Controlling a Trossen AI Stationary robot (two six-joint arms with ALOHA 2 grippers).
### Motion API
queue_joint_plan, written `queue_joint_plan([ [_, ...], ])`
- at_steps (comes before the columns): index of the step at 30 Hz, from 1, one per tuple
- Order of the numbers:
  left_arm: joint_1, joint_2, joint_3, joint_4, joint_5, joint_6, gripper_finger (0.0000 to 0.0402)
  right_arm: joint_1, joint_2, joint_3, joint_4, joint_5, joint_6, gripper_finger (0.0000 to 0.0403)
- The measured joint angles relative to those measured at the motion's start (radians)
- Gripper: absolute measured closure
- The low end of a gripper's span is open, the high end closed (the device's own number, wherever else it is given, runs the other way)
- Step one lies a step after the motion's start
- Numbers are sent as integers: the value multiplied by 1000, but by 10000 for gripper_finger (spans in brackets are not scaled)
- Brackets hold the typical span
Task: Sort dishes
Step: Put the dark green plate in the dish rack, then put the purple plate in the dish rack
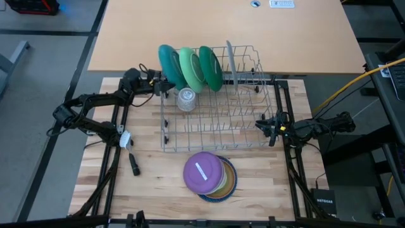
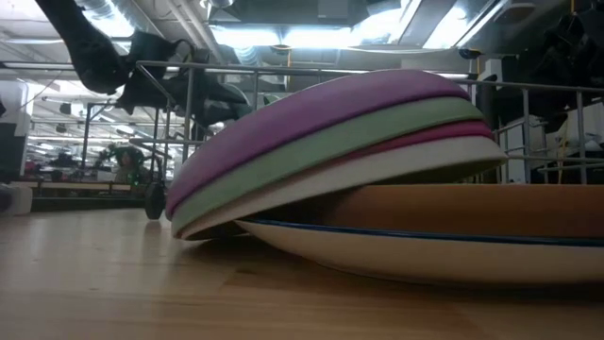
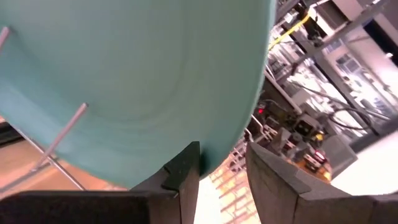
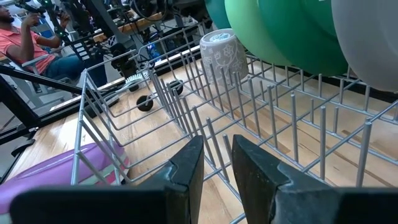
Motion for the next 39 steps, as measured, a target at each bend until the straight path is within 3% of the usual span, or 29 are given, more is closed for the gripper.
queue_joint_plan([
  [6, 47, 0, 0, 13, 20, 8, 284, 0, 0, 0, 7, -1, 0, 315],
  [20, -10, 0, 0, 29, 20, 87, 280, 0, 0, 0, 21, -2, 11, 315],
  [28, -10, -2, 3, -32, -101, 159, 200, 0, 0, 0, 38, -2, 12, 315],
  [33, -2, -3, 3, -32, -42, 136, 164, 0, 0, 0, 37, -2, 29, 315],
  [39, 50, -9, 4, -44, 81, 72, 159, 0, 0, 0, 36, -2, 30, 315],
])
